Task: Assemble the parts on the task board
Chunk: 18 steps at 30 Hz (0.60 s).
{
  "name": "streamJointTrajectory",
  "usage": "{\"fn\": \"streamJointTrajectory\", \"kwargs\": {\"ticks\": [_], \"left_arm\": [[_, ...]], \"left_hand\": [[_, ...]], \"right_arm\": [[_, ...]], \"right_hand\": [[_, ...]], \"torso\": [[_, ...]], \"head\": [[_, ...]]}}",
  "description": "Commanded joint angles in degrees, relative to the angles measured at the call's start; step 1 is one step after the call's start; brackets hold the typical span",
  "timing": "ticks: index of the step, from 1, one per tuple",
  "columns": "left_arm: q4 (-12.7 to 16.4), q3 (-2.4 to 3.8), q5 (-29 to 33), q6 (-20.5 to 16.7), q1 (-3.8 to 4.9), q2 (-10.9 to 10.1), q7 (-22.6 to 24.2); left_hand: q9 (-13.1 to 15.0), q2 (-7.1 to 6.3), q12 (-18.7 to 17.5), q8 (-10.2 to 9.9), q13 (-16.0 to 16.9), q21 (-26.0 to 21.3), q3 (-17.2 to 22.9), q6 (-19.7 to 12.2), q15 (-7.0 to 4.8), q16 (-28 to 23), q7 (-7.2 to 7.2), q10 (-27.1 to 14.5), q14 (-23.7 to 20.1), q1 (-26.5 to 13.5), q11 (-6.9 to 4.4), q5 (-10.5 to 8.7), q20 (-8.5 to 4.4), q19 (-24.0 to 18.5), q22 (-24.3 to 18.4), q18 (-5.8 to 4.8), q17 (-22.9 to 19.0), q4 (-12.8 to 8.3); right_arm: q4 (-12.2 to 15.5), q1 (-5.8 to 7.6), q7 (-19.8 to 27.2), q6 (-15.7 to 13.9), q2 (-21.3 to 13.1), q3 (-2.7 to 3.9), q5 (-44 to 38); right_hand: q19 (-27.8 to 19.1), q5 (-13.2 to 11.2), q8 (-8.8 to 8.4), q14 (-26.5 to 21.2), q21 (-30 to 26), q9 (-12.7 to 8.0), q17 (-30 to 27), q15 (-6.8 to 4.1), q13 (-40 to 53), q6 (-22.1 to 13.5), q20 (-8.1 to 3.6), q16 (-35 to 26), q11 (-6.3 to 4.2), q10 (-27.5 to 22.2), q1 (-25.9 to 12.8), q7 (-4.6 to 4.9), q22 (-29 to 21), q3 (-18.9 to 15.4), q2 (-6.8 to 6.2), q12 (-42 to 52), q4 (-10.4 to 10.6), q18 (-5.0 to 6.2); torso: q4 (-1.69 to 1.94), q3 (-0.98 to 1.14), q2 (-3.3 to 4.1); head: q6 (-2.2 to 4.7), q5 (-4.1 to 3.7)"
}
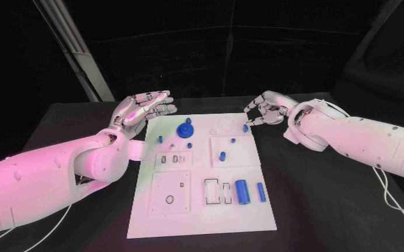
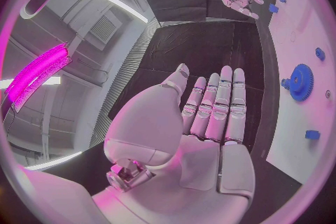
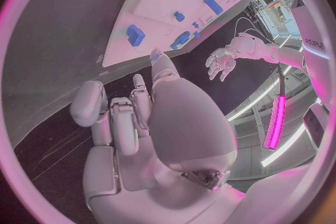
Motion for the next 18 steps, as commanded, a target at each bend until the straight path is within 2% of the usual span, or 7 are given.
{"fn": "streamJointTrajectory", "kwargs": {"ticks": [1, 11, 18], "left_arm": [[-0.1, 0.04, -0.1, 0.8, 0.05, 0.1, 0.3], [-0.2, 0.03, -0.1, 0.9, 0.03, 0.1, 0.3], [-0.3, 0.03, -0.1, 0.9, 0.03, 0.2, 0.3]], "left_hand": [[-0.1, -0.17, -0.2, -0.3, -0.1, -0.3, 0.0, 0.1, 0.01, -0.3, 2.38, 0.0, 0.2, -0.5, 0.26, 0.23, 0.03, 0.4, -0.1, 0.25, -0.1, -0.4], [-0.1, -0.17, -0.2, -0.3, -0.1, -0.3, 0.0, 0.1, 0.01, -0.3, 2.38, 0.0, 0.2, -0.5, 0.26, 0.23, 0.03, 0.4, -0.1, 0.25, -0.1, -0.4], [-0.1, -0.17, -0.2, -0.3, -0.1, -0.3, 0.0, 0.1, 0.01, -0.3, 2.38, 0.0, 0.2, -0.5, 0.26, 0.23, 0.03, 0.4, -0.1, 0.25, -0.1, -0.4]], "right_arm": [[-0.2, -0.08, -1.5, 2.5, 0.2, 0.01, -2.8], [0.3, -1.1, -1.6, 4.1, 0.2, 0.01, -4.0], [-0.3, -1.49, -2.0, 3.9, 0.6, 0.01, -4.4]], "right_hand": [[0.4, -0.4, 0.27, 5.9, 0.3, 0.1, 14.6, 0.43, 3.0, -0.3, -0.12, 0.3, -0.33, 0.8, -0.5, 0.12, 0.1, -0.3, 0.28, 0.7, -0.1, -0.52], [0.3, -1.0, 0.62, 5.9, 0.5, 0.1, 14.9, 0.5, 4.0, 0.0, -0.04, 0.4, -0.27, 1.3, -0.6, 0.14, 0.2, -0.5, 0.55, 1.8, -0.3, -0.52], [0.3, -1.0, 1.01, 5.9, 0.5, 0.2, 15.0, 0.51, 4.3, 0.5, -0.01, 0.4, -0.3, 1.4, -0.7, 0.09, 0.3, -0.5, 1.12, 2.1, -0.3, -0.52]], "torso": [[0.07, -0.05, -0.05], [-0.08, -0.05, -0.06], [0.07, -0.06, -0.07]], "head": [[-0.2, -0.15], [-0.41, -0.23], [-0.52, -0.41]]}}
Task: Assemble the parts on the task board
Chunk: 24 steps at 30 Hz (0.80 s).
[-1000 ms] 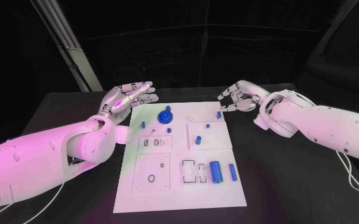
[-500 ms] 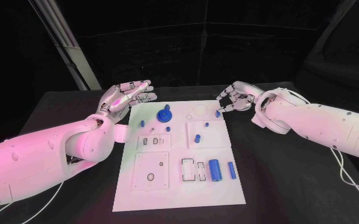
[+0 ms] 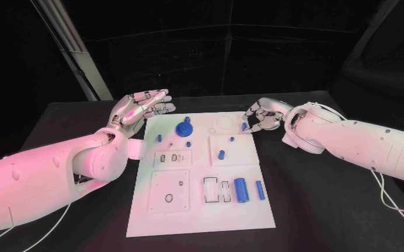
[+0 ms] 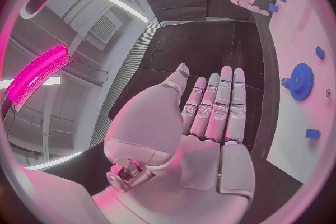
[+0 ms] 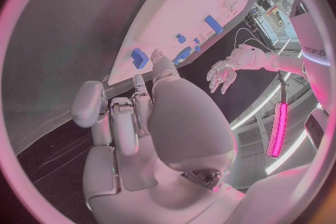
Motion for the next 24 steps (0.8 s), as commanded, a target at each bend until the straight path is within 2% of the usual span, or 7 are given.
{"fn": "streamJointTrajectory", "kwargs": {"ticks": [1, 8, 14, 24], "left_arm": [[0.0, 0.04, -0.1, 0.8, 0.06, 0.1, 0.3], [-0.1, 0.04, -0.1, 0.8, 0.05, 0.1, 0.3], [-0.1, 0.04, -0.1, 0.8, 0.04, 0.1, 0.3], [-0.2, 0.03, -0.1, 0.9, 0.04, 0.1, 0.2]], "left_hand": [[-0.1, -0.17, -0.2, -0.3, -0.1, -0.3, 0.0, 0.1, 0.01, -0.3, 2.38, 0.0, 0.2, -0.5, 0.26, 0.23, 0.03, 0.4, -0.1, 0.25, 0.0, -0.4], [-0.1, -0.17, -0.2, -0.3, -0.1, -0.3, 0.0, 0.1, 0.01, -0.3, 2.38, 0.0, 0.2, -0.5, 0.26, 0.23, 0.03, 0.4, -0.1, 0.25, 0.0, -0.4], [-0.1, -0.17, -0.2, -0.3, -0.1, -0.3, 0.0, 0.1, 0.01, -0.3, 2.38, 0.0, 0.2, -0.5, 0.26, 0.23, 0.03, 0.4, -0.1, 0.25, 0.0, -0.4], [-0.1, -0.17, -0.2, -0.3, -0.1, -0.3, 0.0, 0.1, 0.01, -0.3, 2.38, 0.0, 0.2, -0.5, 0.26, 0.23, 0.03, 0.4, -0.1, 0.25, 0.0, -0.4]], "right_arm": [[-0.5, 0.03, -0.5, 0.6, 0.3, 0.02, -1.1], [-2.0, -0.23, -0.3, 0.1, 1.2, 0.03, -1.2], [-2.5, -0.71, -0.1, 0.3, 1.8, 0.03, -1.2], [-3.0, -1.02, 0.3, 0.6, 2.2, 0.03, -1.2]], "right_hand": [[0.3, -0.3, 0.44, 5.9, 0.3, 0.1, 15.0, 0.51, 4.4, 0.6, -0.01, 0.2, 0.19, 0.3, -0.1, 0.09, 0.1, -0.2, 0.57, 0.3, -0.1, -0.53], [0.3, -0.8, 0.87, 5.9, 0.4, 0.1, 15.0, 0.47, 4.5, 1.2, -0.03, 0.2, 0.13, 0.2, 0.2, 0.01, 0.2, 0.3, 1.59, 0.4, -0.3, -0.52], [0.2, -2.4, 1.34, 6.0, 0.5, 0.2, 15.1, 0.37, 4.7, 2.3, -0.1, 0.3, 0.0, 0.2, 0.5, -0.13, 0.2, 1.0, 2.64, 0.5, -0.6, -0.52], [0.2, -3.0, 1.56, 6.0, 0.6, 0.1, 15.1, 0.28, 4.9, 3.2, -0.17, 0.3, -0.13, 0.3, 0.6, -0.28, 0.4, 1.6, 3.2, 0.6, -0.8, -0.53]], "torso": [[0.08, 0.0, -0.01], [0.08, 0.0, -0.01], [0.04, -0.01, 0.0], [0.06, -0.02, -0.03]], "head": [[-0.07, -0.08], [-0.11, -0.12], [-0.32, -0.06], [-0.42, -0.1]]}}
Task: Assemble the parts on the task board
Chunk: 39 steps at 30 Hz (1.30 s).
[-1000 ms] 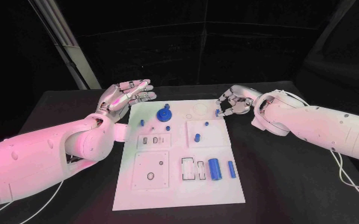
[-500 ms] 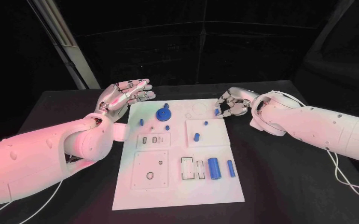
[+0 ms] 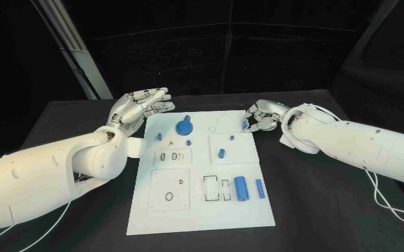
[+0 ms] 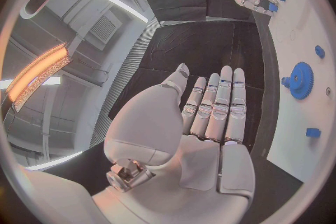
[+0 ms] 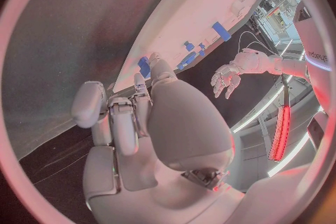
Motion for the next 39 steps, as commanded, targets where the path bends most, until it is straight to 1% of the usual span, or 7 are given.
{"fn": "streamJointTrajectory", "kwargs": {"ticks": [1, 14, 17, 19, 25, 34, 39], "left_arm": [[0.0, 0.04, -0.1, 0.8, 0.06, 0.1, 0.2], [-0.1, 0.04, -0.1, 0.8, 0.06, 0.1, 0.1], [-0.1, 0.04, -0.1, 0.9, 0.06, 0.1, 0.1], [-0.1, 0.04, -0.1, 0.9, 0.06, 0.1, 0.1], [-0.1, 0.04, -0.1, 0.9, 0.06, 0.1, 0.1], [-0.1, 0.04, -0.1, 0.8, 0.06, 0.0, 0.0], [0.0, 0.04, -0.1, 0.8, 0.06, -0.2, 0.0]], "left_hand": [[-0.1, -0.17, -0.2, -0.3, -0.1, -0.3, 0.0, 0.1, 0.01, -0.3, 2.38, 0.0, 0.2, -0.5, 0.26, 0.23, 0.03, 0.4, -0.1, 0.25, -0.1, -0.4], [-0.1, -0.18, -0.2, -0.3, -0.1, -0.4, 0.1, 0.1, -0.01, -0.3, 2.35, 0.0, 0.3, -0.5, 0.24, 0.23, 0.03, 0.5, -0.2, 0.26, -0.1, -0.5], [-0.1, -0.18, -0.2, -0.3, -0.1, -0.4, 0.1, 0.1, -0.01, -0.3, 2.35, 0.0, 0.3, -0.5, 0.24, 0.23, 0.03, 0.5, -0.2, 0.26, -0.1, -0.5], [-0.1, -0.18, -0.2, -0.3, -0.1, -0.4, 0.1, 0.1, -0.01, -0.3, 2.35, 0.0, 0.3, -0.5, 0.24, 0.23, 0.03, 0.5, -0.2, 0.26, -0.1, -0.5], [-0.1, -0.18, -0.2, -0.3, -0.1, -0.4, 0.1, 0.1, -0.01, -0.3, 2.35, 0.0, 0.3, -0.5, 0.24, 0.23, 0.03, 0.5, -0.2, 0.26, -0.1, -0.5], [-0.1, -0.18, -0.2, -0.3, -0.1, -0.4, 0.1, 0.1, -0.01, -0.3, 2.35, 0.0, 0.3, -0.5, 0.24, 0.23, 0.03, 0.5, -0.2, 0.26, -0.1, -0.5], [-0.1, -0.18, -0.3, -0.3, -0.1, -0.4, 0.2, 0.1, -0.01, -0.4, 2.35, 0.0, 0.3, -0.5, 0.24, 0.23, 0.03, 0.5, -0.2, 0.26, -0.1, -0.6]], "right_arm": [[-0.1, 0.02, 0.5, 0.5, 0.1, 0.01, -0.3], [-0.4, -0.07, 0.7, 0.7, 0.5, 0.01, -0.3], [-0.4, -0.07, 0.6, 0.6, 0.5, 0.01, -0.3], [-0.5, -0.08, 0.6, 0.5, 0.5, 0.01, -0.3], [-0.5, -0.08, 0.6, 0.1, 0.5, 0.01, -0.7], [0.1, -0.09, 2.1, -5.4, 0.6, 0.01, -0.8], [1.6, -0.09, 0.9, -8.5, 0.2, 0.02, 1.5]], "right_hand": [[0.2, -0.3, 0.26, 6.0, 0.4, 0.0, 15.1, 0.26, 2.8, 0.5, -0.18, 0.3, -0.15, 0.3, -0.1, 0.0, 0.0, 0.5, 0.73, -0.3, 0.0, -0.53], [0.2, -0.6, 0.49, 6.0, 0.5, 0.0, 15.1, 0.05, 3.0, 2.0, -0.33, 0.3, -0.42, 0.5, -0.1, -0.32, 0.2, 1.4, 1.91, 0.0, 0.0, -0.55], [0.2, -0.3, 0.76, 6.0, 0.5, 0.0, 15.1, -0.14, 3.2, 3.0, -0.45, 0.3, -0.71, 0.6, 0.1, -0.69, 0.3, 2.0, 2.52, 0.1, -0.1, -0.56], [0.2, -1.1, 1.29, 6.0, 0.6, 0.2, 15.1, -0.62, 3.2, 4.7, -0.8, 0.3, -1.31, 0.6, 0.9, -1.39, 0.3, 3.3, 3.52, 0.1, -0.5, -0.54], [0.2, -2.4, 1.83, 6.0, 0.6, 0.4, 15.1, -1.34, 3.3, 6.9, -1.5, 0.3, -2.09, 0.7, 1.7, -2.27, 0.4, 5.4, 4.57, 0.0, -1.3, -0.56], [0.5, -4.0, 1.81, 6.0, 0.8, 0.4, 15.1, -1.77, 3.6, 7.8, -2.01, 0.3, -2.47, 1.0, 0.6, -2.69, 0.9, 6.7, 4.91, 0.3, -1.2, -0.68], [0.5, -4.2, 1.19, 6.0, 0.8, 0.2, 15.1, -1.65, 3.5, 7.4, -2.0, 0.3, -2.32, 1.0, -1.8, -2.51, 1.0, 6.4, 4.5, 0.1, 0.1, -0.71]], "torso": [[-0.02, 0.0, -0.01], [-0.03, -0.02, -0.01], [-0.01, -0.01, -0.03], [-0.01, -0.03, -0.03], [-0.06, -0.01, -0.03], [0.0, -0.02, -0.02], [-0.03, -0.1, -0.16]], "head": [[-0.01, -0.02], [-0.24, 0.23], [-0.41, 0.16], [-0.46, 0.1], [-0.5, 0.09], [-0.56, 0.15], [-0.56, 0.03]]}}
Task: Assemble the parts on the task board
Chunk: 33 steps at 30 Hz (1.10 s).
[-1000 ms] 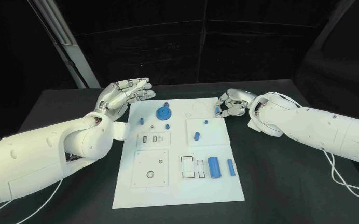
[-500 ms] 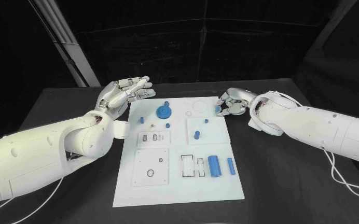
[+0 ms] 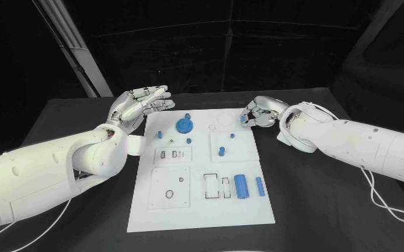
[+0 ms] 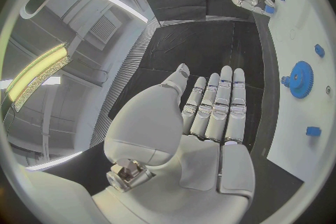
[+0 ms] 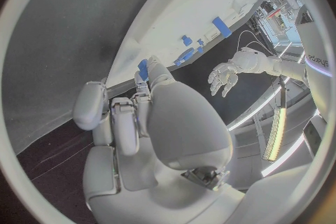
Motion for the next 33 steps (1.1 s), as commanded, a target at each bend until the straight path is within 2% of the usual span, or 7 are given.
{"fn": "streamJointTrajectory", "kwargs": {"ticks": [1, 8, 13, 15, 26, 30, 33], "left_arm": [[0.1, 0.05, -0.1, 0.7, 0.07, -0.2, 0.1], [0.2, 0.05, -0.1, 0.6, 0.1, -0.4, 0.1], [-0.3, 0.05, -0.1, 0.7, 0.13, -0.1, 0.1], [-0.6, 0.06, 0.2, 0.8, 0.15, 0.1, 0.1], [-2.6, 0.08, 1.9, 1.1, 0.32, 1.3, 0.2], [-3.1, 0.08, 2.0, 1.1, 0.45, 1.5, 0.2], [-3.3, 0.08, 2.1, 1.1, 0.52, 1.7, 0.2]], "left_hand": [[-0.1, -0.18, -0.3, -0.3, -0.1, -0.4, -0.1, 0.1, -0.01, -0.4, 2.35, 0.0, 0.3, -0.5, 0.24, 0.23, 0.03, 0.5, -0.1, 0.26, -0.1, -0.3], [-0.1, -0.18, -0.3, -0.3, -0.1, -0.4, 0.0, 0.1, -0.01, -0.4, 2.35, 0.0, 0.3, -0.6, 0.24, 0.23, 0.03, 0.5, -0.1, 0.26, -0.1, -0.4], [-0.1, -0.18, -0.3, -0.4, -0.1, -0.4, 0.0, 0.1, -0.01, -0.4, 2.35, 0.0, 0.3, -0.6, 0.24, 0.23, 0.03, 0.5, -0.1, 0.26, -0.1, -0.4], [-0.1, -0.18, -0.3, -0.4, -0.1, -0.4, 0.0, 0.1, -0.01, -0.4, 2.35, 0.1, 0.3, -0.6, 0.23, 0.23, 0.03, 0.5, -0.1, 0.26, -0.1, -0.4], [-0.1, -0.18, -0.3, -0.4, -0.1, -0.4, 0.0, 0.1, -0.01, -0.4, 2.34, 0.1, 0.3, -0.6, 0.23, 0.23, 0.03, 0.5, -0.1, 0.26, -0.1, -0.4], [-0.1, -0.18, -0.3, -0.4, -0.1, -0.4, 0.0, 0.1, -0.01, -0.4, 2.34, 0.1, 0.3, -0.6, 0.23, 0.23, 0.03, 0.5, -0.1, 0.26, -0.1, -0.4], [-0.1, -0.18, -0.3, -0.4, -0.1, -0.4, 0.0, 0.1, -0.01, -0.4, 2.34, 0.1, 0.3, -0.6, 0.23, 0.23, 0.03, 0.5, -0.1, 0.26, -0.1, -0.4]], "right_arm": [[1.5, 0.1, -0.5, -5.1, -0.5, 0.04, 2.1], [7.4, 0.16, -4.8, -6.0, -1.4, 0.08, 2.8], [10.8, 0.2, -7.5, -6.1, 0.0, 0.11, 1.3], [11.4, 0.2, -8.2, -5.9, 1.2, 0.12, 0.8], [10.9, 0.16, -12.7, -0.7, 10.3, 0.12, -6.1], [10.5, -0.1, -14.1, 1.1, 12.5, 0.09, -9.4], [10.3, -0.46, -14.7, 1.8, 13.5, 0.0, -11.4]], "right_hand": [[-0.1, -0.1, -0.47, 6.0, 0.4, 0.1, 15.1, -0.18, -2.2, 1.5, -0.36, 0.3, -1.08, 1.2, -1.4, -1.21, 0.1, 0.0, 0.23, -0.1, 0.6, -0.72], [-0.2, 0.0, -0.6, 6.0, 0.4, 0.1, 15.1, -0.17, -2.1, 1.5, -0.34, 0.3, -1.07, 1.2, -1.8, -1.2, 0.0, 0.0, 0.2, -0.1, 0.9, -0.7], [-0.2, 0.2, -0.7, 6.0, 0.4, 0.1, 15.1, -0.18, -2.1, 1.5, -0.34, 0.3, -1.09, 1.3, -2.0, -1.22, 0.0, 0.3, 0.44, 0.0, 1.0, -0.71], [-0.2, 0.2, -0.71, 6.0, 0.4, 0.1, 15.1, -0.18, -2.1, 1.5, -0.33, 0.3, -1.09, 1.3, -2.0, -1.22, 0.0, 0.3, 0.45, 0.0, 1.0, -0.7], [-0.3, 0.3, -1.24, 6.0, 0.3, -0.1, 15.1, -0.12, -2.4, 0.9, -0.3, 0.3, -0.96, 1.1, -2.1, -1.03, -0.2, 0.7, 0.28, -0.4, 0.9, -0.66], [-0.3, 0.4, -1.33, 6.0, 0.3, -0.1, 15.1, -0.09, -2.5, 0.8, -0.28, 0.3, -0.93, 1.0, -2.1, -0.99, -0.2, 0.8, 0.18, -0.5, 0.8, -0.66], [-0.3, 0.5, -1.37, 6.0, 0.2, -0.1, 15.1, -0.07, -2.5, 0.8, -0.27, 0.3, -0.9, 0.9, -2.1, -0.96, -0.3, 0.8, 0.09, -0.6, 0.8, -0.64]], "torso": [[-0.01, -0.11, -0.14], [-0.14, -0.38, -0.4], [0.03, -0.6, -0.69], [0.18, -0.67, -0.83], [0.99, -1.08, -1.47], [1.12, -1.23, -1.52], [0.95, -1.2, -1.54]], "head": [[0.12, -0.07], [0.23, 0.2], [-0.04, 0.61], [-0.15, 1.18], [-1.94, 3.47], [-2.34, 4.02], [-2.51, 4.37]]}}
